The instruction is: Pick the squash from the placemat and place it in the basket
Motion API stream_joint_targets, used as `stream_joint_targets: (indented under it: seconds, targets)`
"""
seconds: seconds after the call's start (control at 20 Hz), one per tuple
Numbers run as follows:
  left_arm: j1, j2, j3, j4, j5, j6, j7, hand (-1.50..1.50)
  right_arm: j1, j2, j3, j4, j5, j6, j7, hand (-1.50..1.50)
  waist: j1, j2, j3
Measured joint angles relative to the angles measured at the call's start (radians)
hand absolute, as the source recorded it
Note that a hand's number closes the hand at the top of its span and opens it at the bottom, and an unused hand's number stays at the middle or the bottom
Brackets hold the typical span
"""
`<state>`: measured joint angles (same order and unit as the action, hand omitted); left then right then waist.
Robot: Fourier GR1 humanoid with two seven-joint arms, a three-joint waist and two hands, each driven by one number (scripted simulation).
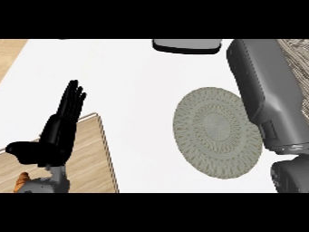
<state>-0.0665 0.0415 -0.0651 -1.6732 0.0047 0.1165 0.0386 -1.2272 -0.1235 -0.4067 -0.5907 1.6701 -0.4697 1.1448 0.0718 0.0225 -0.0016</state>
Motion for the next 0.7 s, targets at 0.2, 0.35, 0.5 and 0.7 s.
stream_joint_targets:
  seconds: [0.2,0.35,0.5,0.7]
  targets:
    - [0.015,0.015,0.022,-0.001,0.013,-0.010,-0.011,0.00,-0.003,-0.020,-0.029,0.048,0.040,-0.004,0.012,1.50,-0.016,-0.005,0.000]
    - [0.020,0.015,0.030,0.000,0.021,-0.012,-0.013,0.00,0.006,-0.041,-0.056,0.061,0.051,-0.028,0.003,1.50,-0.026,-0.007,0.001]
    - [0.030,0.016,0.033,-0.006,0.021,-0.011,-0.017,0.00,0.013,-0.062,-0.082,0.071,0.057,-0.047,-0.009,1.50,-0.032,-0.009,0.001]
    - [0.033,0.020,0.046,0.001,0.023,-0.010,-0.019,0.00,0.048,-0.070,-0.104,0.073,0.061,-0.071,-0.025,1.50,-0.044,-0.013,0.001]
